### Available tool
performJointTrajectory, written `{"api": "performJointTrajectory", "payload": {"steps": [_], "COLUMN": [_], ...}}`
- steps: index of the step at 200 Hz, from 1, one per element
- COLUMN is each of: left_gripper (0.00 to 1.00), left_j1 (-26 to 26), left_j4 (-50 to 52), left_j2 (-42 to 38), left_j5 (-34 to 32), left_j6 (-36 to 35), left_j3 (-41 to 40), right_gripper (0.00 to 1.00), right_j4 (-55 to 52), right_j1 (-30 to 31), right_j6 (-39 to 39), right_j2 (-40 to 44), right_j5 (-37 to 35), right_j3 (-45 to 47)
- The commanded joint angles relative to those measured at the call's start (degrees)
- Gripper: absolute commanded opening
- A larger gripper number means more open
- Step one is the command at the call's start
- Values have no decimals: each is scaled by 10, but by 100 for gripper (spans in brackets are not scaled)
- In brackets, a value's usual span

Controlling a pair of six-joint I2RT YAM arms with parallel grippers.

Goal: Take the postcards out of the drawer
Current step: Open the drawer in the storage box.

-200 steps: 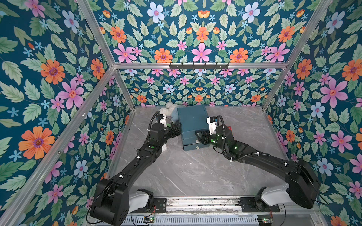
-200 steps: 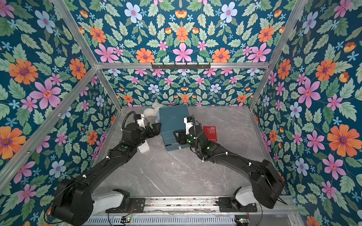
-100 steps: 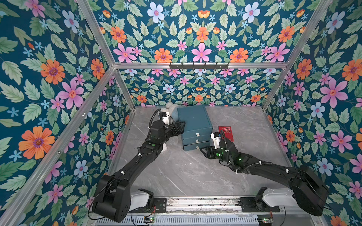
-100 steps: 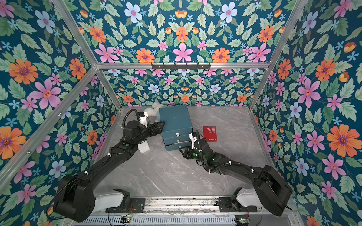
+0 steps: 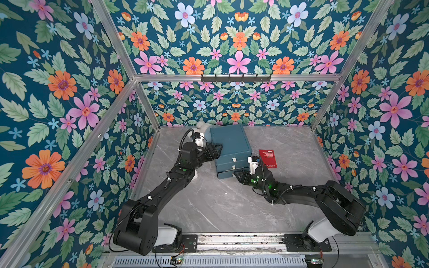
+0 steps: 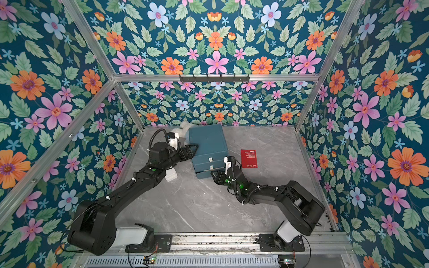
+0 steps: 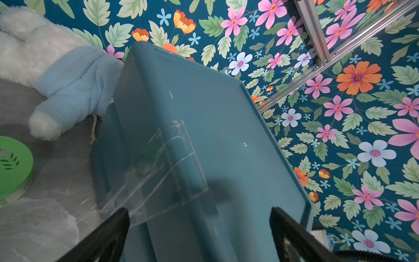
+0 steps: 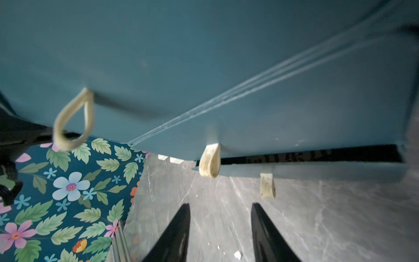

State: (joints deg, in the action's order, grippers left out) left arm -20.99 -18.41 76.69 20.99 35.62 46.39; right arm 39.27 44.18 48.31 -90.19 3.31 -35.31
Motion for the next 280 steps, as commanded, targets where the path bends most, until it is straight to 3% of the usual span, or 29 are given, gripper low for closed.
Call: {"api": "performJointTrajectory", "payload": {"steps": [1,64,83,111,143,184,280], "left_gripper": [99,99,99,99,99,99,99], "left_j1": [0,0,-1,0,0,0,0], "left_j4": [-17,-17,-16,-14,-14,-14,-4], "left_j2": [4,17,17,17,16,17,17], "left_j5": [5,9,10,8,5,5,-4], "left_j6": [-2,-4,-4,-5,-5,-2,-7], "left_j3": [7,12,12,12,12,13,29], "right_gripper": [46,44,36,15,0,0,0], "right_j4": [88,126,134,144,146,121,-54], "right_j1": [-1,-18,-21,-26,-26,-25,-5], "right_j6": [14,22,28,35,33,33,48], "right_j2": [-17,-78,-91,-93,-77,-53,124], "right_j5": [-31,-13,-6,-1,-8,7,37], "right_j3": [-5,-36,-42,-39,-24,-2,87]}}
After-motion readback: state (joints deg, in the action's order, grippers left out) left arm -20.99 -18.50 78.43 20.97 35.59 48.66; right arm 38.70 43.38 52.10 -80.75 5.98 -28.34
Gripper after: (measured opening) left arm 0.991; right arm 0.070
